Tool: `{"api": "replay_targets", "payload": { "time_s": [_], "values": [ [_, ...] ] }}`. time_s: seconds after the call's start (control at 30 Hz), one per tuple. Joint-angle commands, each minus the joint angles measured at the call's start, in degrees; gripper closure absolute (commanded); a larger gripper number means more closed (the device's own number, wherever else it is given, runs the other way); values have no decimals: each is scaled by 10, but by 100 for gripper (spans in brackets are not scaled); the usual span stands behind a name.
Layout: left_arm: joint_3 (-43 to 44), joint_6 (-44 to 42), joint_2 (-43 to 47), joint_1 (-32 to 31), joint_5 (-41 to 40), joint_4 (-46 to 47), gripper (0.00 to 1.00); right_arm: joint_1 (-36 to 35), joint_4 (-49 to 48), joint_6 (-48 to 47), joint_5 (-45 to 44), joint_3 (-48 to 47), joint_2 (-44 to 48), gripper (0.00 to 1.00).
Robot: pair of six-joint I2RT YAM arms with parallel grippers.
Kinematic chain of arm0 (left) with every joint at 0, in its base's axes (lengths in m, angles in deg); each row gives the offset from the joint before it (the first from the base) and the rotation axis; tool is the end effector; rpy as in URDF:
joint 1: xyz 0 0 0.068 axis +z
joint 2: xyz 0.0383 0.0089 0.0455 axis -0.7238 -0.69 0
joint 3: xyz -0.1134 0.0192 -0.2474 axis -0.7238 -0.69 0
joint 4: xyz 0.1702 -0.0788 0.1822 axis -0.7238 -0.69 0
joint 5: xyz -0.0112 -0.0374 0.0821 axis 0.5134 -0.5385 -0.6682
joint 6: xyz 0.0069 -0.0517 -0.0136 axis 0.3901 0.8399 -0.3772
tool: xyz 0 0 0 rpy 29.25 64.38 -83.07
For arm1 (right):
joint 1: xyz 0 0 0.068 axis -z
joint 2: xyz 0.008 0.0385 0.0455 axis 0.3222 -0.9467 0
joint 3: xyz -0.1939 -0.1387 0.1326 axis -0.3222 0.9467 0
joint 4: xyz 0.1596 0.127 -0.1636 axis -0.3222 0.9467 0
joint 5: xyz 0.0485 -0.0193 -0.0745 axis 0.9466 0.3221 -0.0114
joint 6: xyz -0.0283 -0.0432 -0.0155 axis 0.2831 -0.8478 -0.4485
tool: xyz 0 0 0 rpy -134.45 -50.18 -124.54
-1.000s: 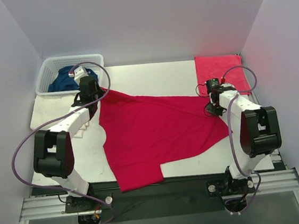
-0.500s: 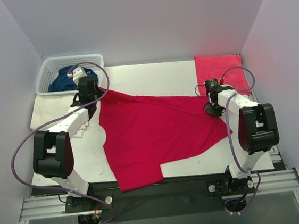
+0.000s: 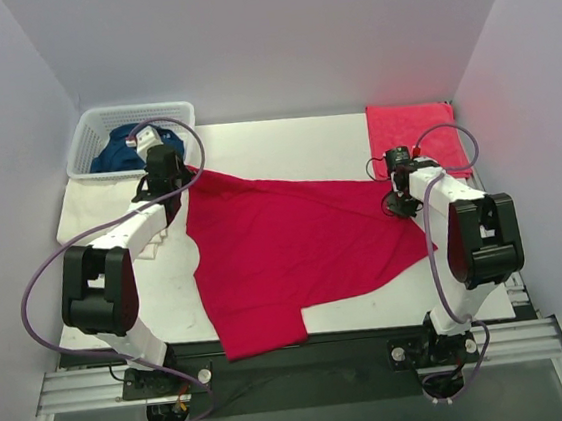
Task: Fold and stack the t-shirts
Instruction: Flatten out the tshirt
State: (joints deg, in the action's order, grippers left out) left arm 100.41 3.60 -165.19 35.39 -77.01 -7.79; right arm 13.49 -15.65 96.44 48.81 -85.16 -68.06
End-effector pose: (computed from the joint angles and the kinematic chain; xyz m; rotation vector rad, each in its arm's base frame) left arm 0.3783 -0.0625 0.2513 -0.5889 1.8938 -0.2080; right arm 0.3463 0.0232 0.1830 0.8001 2.4029 -0.0319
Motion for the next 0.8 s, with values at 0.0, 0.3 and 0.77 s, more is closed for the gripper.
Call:
{"api": "replay_targets", "payload": {
  "time_s": [0.0, 0.3, 0.77],
  "values": [
    [0, -4, 28, 7, 7, 28, 100, -2, 21, 2, -8, -18, 5, 100],
    [22, -6, 68, 20, 16, -8, 100, -8, 39, -16, -27, -36, 126, 100],
    [258, 28, 129, 170, 232, -131, 100, -6, 104, -73, -46, -166, 320, 100]
  ]
}}
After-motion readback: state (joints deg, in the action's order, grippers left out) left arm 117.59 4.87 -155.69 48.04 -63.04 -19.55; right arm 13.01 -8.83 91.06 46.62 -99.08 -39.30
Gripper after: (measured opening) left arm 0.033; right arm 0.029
